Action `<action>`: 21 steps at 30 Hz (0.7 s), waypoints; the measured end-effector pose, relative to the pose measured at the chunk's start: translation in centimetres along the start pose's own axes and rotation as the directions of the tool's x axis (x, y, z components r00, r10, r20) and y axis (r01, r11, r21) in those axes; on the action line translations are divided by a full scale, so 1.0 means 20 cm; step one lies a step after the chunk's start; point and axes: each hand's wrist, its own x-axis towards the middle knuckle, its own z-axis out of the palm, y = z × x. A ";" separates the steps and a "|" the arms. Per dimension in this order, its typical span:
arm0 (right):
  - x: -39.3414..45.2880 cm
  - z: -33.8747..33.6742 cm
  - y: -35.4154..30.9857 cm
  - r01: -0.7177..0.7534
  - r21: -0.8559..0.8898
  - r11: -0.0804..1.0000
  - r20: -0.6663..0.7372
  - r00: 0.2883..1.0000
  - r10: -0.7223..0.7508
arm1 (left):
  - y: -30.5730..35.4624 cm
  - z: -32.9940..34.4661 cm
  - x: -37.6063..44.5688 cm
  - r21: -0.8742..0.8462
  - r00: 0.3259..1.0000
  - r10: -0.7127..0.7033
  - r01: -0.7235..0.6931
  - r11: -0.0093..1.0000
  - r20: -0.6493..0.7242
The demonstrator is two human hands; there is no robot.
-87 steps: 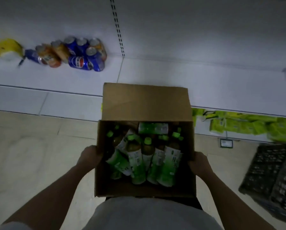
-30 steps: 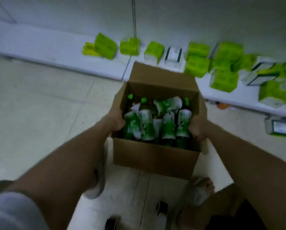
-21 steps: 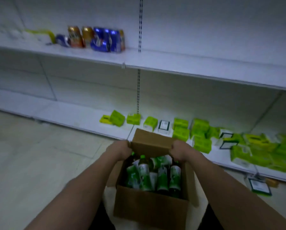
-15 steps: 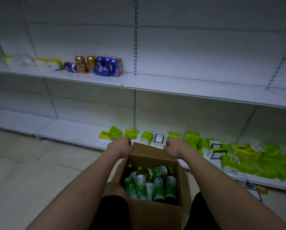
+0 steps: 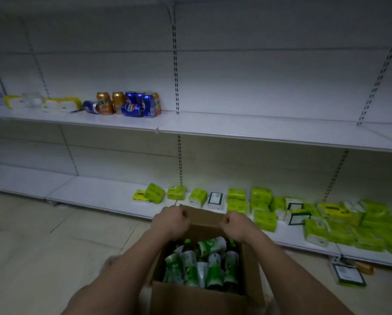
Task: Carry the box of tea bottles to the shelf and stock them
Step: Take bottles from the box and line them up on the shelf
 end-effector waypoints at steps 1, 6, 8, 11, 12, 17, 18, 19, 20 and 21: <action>0.04 0.05 0.03 -0.013 0.027 1.000 0.022 1.000 0.012 | -0.02 0.05 0.02 0.002 1.000 -0.005 0.005 1.000 0.027; 0.22 0.38 0.23 -0.075 0.081 0.994 0.195 0.979 0.058 | -0.19 0.39 0.15 -0.030 0.984 -0.043 0.049 0.998 0.175; 0.31 0.54 0.34 -0.133 0.133 0.982 0.238 0.966 0.098 | -0.26 0.56 0.20 -0.050 0.975 -0.043 0.055 0.997 0.218; 0.41 0.74 0.47 -0.230 0.179 0.957 0.271 0.946 0.177 | -0.39 0.78 0.25 -0.066 0.961 -0.056 0.077 0.995 0.270; 0.44 0.80 0.49 -0.252 0.175 0.952 0.280 0.939 0.197 | -0.43 0.84 0.26 -0.063 0.953 -0.073 0.096 0.993 0.295; 0.62 0.97 0.39 -0.175 0.060 0.983 0.351 0.925 0.144 | -0.48 0.96 0.49 -0.095 0.904 -0.098 0.150 0.984 0.417; 0.67 0.96 0.36 -0.140 0.021 0.990 0.371 0.921 0.122 | -0.47 0.95 0.55 -0.109 0.901 -0.085 0.144 0.984 0.425; 0.72 0.94 0.32 -0.123 0.008 0.992 0.394 0.913 0.110 | -0.46 0.95 0.62 -0.107 0.897 -0.081 0.140 0.984 0.435; 0.77 0.92 0.30 -0.122 0.013 0.992 0.416 0.903 0.106 | -0.46 0.94 0.69 -0.086 0.888 -0.084 0.137 0.987 0.452; 0.82 0.89 0.29 -0.143 0.032 0.989 0.440 0.891 0.115 | -0.46 0.92 0.76 -0.062 0.878 -0.091 0.135 0.989 0.470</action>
